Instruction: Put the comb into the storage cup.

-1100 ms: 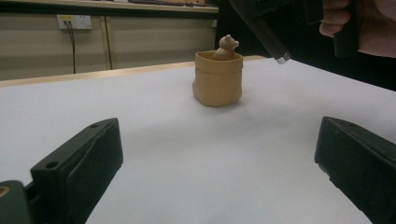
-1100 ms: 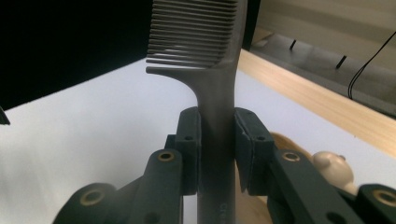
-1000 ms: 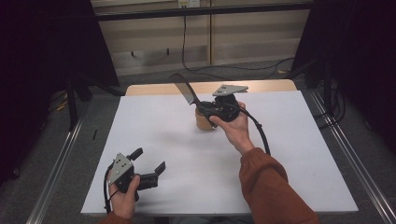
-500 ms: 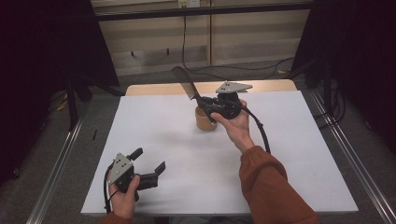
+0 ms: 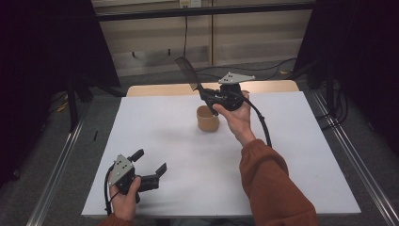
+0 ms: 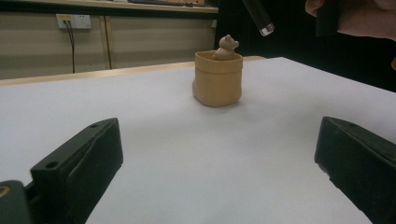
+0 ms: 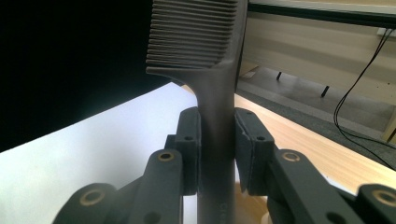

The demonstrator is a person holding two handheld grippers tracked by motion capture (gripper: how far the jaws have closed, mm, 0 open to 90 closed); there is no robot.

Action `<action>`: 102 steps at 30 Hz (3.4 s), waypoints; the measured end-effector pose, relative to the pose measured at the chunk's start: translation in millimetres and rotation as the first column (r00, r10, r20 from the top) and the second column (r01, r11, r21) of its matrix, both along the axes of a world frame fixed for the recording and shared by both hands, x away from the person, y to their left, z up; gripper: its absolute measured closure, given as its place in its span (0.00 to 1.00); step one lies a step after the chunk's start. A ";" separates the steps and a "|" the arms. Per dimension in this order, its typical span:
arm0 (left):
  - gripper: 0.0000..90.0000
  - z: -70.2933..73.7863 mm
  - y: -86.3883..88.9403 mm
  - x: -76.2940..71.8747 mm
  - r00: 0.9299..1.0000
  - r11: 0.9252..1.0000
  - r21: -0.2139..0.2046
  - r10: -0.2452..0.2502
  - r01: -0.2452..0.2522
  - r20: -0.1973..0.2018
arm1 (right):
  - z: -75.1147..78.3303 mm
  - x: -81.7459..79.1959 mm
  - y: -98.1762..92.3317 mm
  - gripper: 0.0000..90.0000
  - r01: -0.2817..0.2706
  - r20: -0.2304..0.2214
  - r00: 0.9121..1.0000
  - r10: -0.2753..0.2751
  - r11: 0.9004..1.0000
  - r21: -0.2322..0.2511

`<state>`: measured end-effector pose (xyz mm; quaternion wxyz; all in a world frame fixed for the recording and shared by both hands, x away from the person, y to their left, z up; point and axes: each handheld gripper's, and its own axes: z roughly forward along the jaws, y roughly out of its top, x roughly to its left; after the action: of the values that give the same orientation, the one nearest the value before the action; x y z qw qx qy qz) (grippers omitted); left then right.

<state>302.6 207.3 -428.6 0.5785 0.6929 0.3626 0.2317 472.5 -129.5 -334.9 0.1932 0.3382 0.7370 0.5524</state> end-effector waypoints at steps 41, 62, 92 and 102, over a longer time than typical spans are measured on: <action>0.01 1.3 0.5 -1.1 1.000 1.000 -0.003 -0.004 0.004 0.015 | -51.2 49.8 5.1 0.81 0.006 -0.064 0.998 -0.005 1.000 0.013; 0.01 1.6 0.0 -1.5 1.000 1.000 0.005 -0.011 0.011 0.021 | -71.9 43.7 9.5 0.81 -0.002 -0.076 0.997 -0.003 0.998 -0.067; 0.01 1.1 -1.1 -1.2 1.000 1.000 0.014 -0.015 0.015 0.015 | -77.3 31.2 12.9 0.81 -0.015 -0.112 0.994 -0.003 0.987 -0.161; 0.01 1.1 -1.5 -1.3 1.000 1.000 0.013 -0.017 0.017 0.013 | -81.1 32.3 15.5 0.80 -0.022 -0.127 0.992 0.001 0.986 -0.165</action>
<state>301.3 205.8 -427.5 0.5783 0.6982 0.3515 0.2336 504.8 -114.0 -415.9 0.1703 0.3509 0.7931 0.4677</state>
